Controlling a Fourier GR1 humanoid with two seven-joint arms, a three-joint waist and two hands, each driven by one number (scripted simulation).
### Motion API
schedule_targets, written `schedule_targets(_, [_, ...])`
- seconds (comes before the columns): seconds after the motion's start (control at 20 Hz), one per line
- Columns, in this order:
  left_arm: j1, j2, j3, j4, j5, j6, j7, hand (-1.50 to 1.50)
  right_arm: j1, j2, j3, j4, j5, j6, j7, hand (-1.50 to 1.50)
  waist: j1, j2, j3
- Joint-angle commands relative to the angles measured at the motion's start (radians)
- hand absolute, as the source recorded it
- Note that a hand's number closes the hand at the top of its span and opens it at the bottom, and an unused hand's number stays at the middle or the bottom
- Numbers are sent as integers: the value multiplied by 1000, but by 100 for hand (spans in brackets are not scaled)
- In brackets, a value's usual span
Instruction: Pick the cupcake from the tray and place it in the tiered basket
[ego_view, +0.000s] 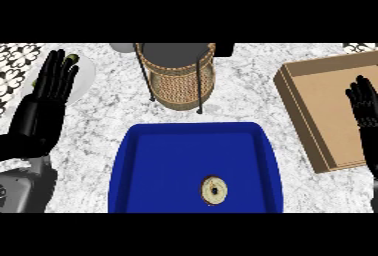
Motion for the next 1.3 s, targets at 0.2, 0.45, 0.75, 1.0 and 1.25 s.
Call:
schedule_targets(0.2, [224, -75, -86, 182, -140, 108, 71, 0, -90, 88, 140, -147, 31, 20, -4, 150, 20, 3, -26])
schedule_targets(0.45, [316, -128, -112, 244, -146, 138, 87, 0, 40, 304, 16, -19, 11, -308, 114, -150, -9, 5, -24])
schedule_targets(0.75, [313, -137, -98, 282, -158, 129, 58, 0, 249, 308, 121, -255, 48, -206, -18, -150, -7, -1, -24])
schedule_targets(1.0, [347, -160, -130, 235, -191, 177, 64, 0, 307, 71, 247, -391, 198, -122, 340, -150, -8, -4, -29])
schedule_targets(1.25, [348, -149, -127, 258, -182, 151, 59, 0, 280, -96, 342, -504, 373, -28, 592, -150, 1, -2, -32])
